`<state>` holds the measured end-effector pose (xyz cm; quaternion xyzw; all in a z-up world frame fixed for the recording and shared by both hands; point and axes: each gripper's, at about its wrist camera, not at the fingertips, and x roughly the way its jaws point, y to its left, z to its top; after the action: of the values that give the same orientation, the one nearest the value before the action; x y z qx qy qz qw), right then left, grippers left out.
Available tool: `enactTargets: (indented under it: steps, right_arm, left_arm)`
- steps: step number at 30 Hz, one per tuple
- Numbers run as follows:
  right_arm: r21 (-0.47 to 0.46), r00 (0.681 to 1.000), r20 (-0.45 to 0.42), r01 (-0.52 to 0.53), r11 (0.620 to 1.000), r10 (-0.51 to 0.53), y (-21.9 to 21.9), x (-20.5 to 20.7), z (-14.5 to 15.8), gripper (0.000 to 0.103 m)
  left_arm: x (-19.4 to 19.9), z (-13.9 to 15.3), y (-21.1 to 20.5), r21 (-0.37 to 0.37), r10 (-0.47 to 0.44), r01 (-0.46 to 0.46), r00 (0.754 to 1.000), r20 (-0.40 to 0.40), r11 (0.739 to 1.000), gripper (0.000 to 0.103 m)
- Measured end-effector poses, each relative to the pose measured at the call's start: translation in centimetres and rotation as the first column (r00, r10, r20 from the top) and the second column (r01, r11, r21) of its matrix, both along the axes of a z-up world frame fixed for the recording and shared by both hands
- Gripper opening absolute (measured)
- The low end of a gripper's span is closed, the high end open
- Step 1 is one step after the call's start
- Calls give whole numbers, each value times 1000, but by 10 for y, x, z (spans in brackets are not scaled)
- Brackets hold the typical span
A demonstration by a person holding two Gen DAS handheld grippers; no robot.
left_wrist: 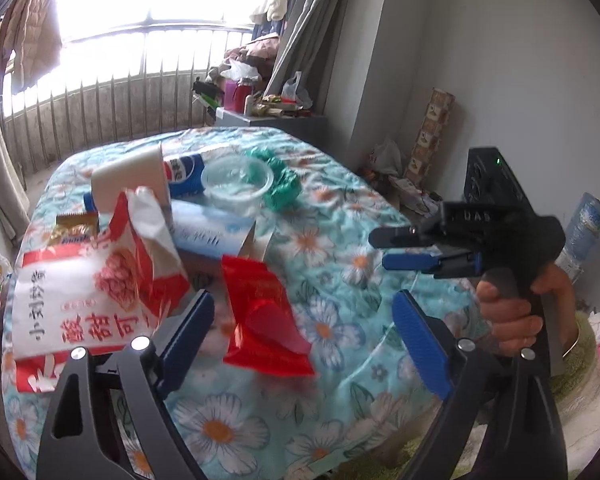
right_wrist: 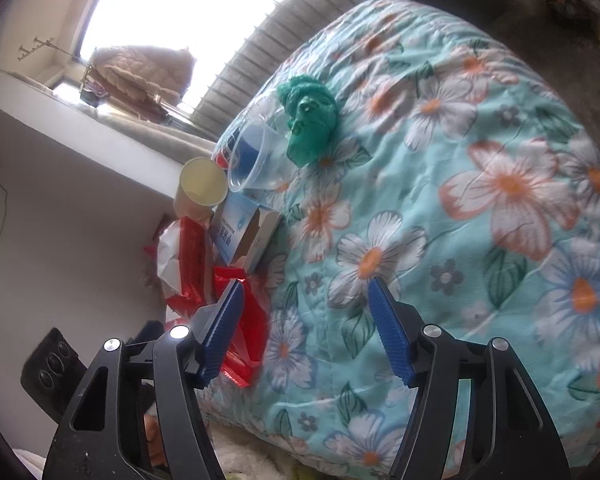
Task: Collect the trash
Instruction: 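Move both tools back toward the bed, then grasp the red wrapper with the left gripper while the right gripper grasps the clear plastic bowl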
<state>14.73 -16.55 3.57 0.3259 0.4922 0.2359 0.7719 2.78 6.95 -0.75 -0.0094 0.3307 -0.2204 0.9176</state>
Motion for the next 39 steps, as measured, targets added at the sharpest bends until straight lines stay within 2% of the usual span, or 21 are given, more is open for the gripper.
enactTargets:
  steps: [4, 7, 10, 13, 17, 20, 24, 32, 35, 39]
  right_arm:
    - [-1, 1000, -16, -17, 1000, 17, 13, 5, -5, 61]
    - [8, 999, -25, -23, 1000, 24, 19, 10, -8, 60]
    - [29, 999, -45, -19, 999, 20, 21, 15, -14, 59]
    - [83, 997, -80, 0, 997, 6, 18, 20, -24, 58]
    - [179, 993, -113, 38, 983, -18, 8, 28, -32, 55]
    - [220, 992, -120, 58, 974, -32, 3, 38, -33, 55]
    - [231, 991, -124, 76, 970, -48, 0, 52, -28, 54]
    - [239, 993, -102, 87, 967, -64, 5, 80, -15, 53]
    - [259, 994, -96, 68, 964, -44, 19, 91, -12, 53]
    - [225, 995, -95, 40, 973, -19, 43, 104, -9, 53]
  left_arm:
    - [3, -22, 10, 17, 59, -59, 996, -59, 998, 80]
    - [11, -38, 23, -33, 100, -105, 986, -137, 994, 77]
    - [17, -48, 30, -73, 121, -136, 976, -181, 988, 71]
    - [22, -55, 31, -106, 127, -151, 971, -200, 983, 66]
    - [29, -64, 33, -146, 132, -169, 963, -235, 975, 53]
    - [31, -69, 29, -135, 131, -164, 965, -225, 977, 45]
    - [30, -72, 25, -116, 132, -159, 968, -212, 980, 32]
    - [28, -76, 28, -116, 135, -160, 971, -199, 980, 24]
    - [26, -77, 29, -117, 136, -161, 971, -194, 980, 22]
    - [25, -78, 30, -115, 136, -160, 973, -188, 981, 21]
